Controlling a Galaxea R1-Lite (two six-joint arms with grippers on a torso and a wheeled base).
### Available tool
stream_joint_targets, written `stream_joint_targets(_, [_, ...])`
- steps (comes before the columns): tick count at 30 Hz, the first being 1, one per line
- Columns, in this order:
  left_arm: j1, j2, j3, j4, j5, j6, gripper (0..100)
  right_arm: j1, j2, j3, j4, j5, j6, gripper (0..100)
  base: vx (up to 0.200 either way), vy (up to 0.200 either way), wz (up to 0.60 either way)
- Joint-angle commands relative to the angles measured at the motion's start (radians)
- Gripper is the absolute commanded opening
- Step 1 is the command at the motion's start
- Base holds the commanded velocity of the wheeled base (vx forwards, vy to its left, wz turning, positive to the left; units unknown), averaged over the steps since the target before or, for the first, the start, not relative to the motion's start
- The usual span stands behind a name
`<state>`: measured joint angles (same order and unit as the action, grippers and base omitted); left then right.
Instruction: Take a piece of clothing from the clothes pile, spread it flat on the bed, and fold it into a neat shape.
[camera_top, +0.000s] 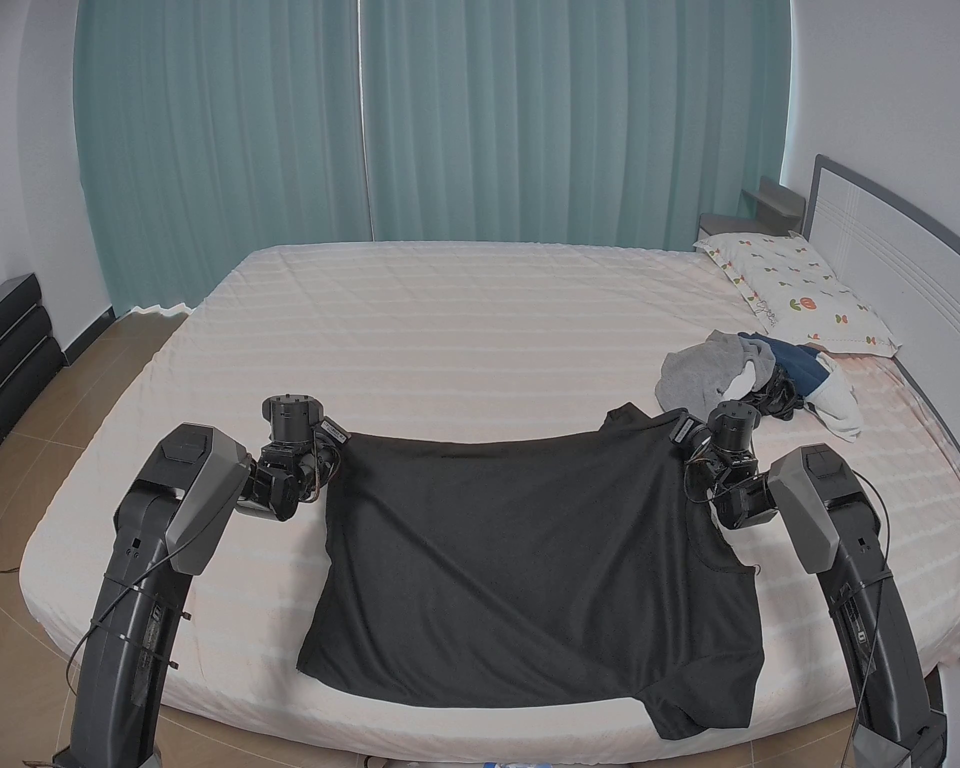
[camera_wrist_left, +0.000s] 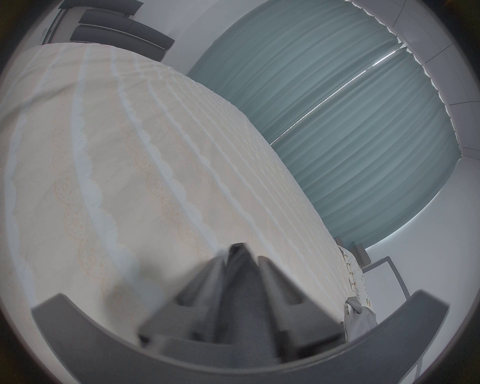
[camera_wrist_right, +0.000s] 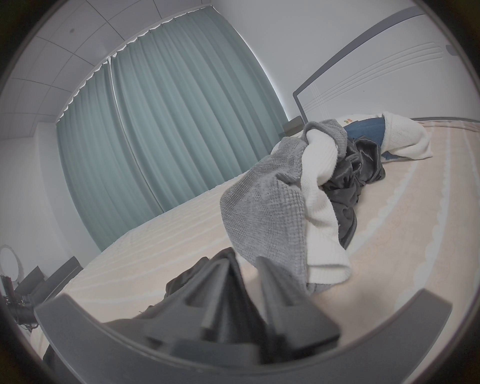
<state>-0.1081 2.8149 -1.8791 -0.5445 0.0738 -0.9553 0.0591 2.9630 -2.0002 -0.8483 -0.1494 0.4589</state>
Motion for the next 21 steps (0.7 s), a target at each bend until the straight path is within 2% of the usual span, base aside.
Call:
stream_joint_targets(1, [-0.001, -0.002, 0.000, 0.000, 0.000, 0.000, 100, 0.004, 0.016, 0.000, 0.000, 0.001, 0.000, 100, 0.000, 0.000, 0.00])
stream_joint_targets(8, [-0.002, -0.017, 0.023, -0.011, 0.000, -0.006, 100, -0.001, -0.013, 0.012, -0.008, -0.012, 0.001, 100, 0.000, 0.000, 0.00])
stream_joint_targets(12, [0.005, -0.061, 0.081, -0.037, 0.000, -0.020, 100, -0.009, -0.117, 0.155, -0.012, 0.008, 0.021, 100, 0.000, 0.000, 0.00])
stream_joint_targets(16, [0.008, -0.149, 0.233, -0.138, -0.011, -0.043, 100, -0.012, -0.262, 0.411, -0.066, 0.111, 0.049, 100, 0.000, 0.000, 0.00])
stream_joint_targets(21, [0.011, -0.273, 0.443, -0.249, -0.062, -0.045, 100, -0.042, -0.394, 0.620, -0.078, 0.165, 0.052, 100, 0.000, 0.000, 0.00])
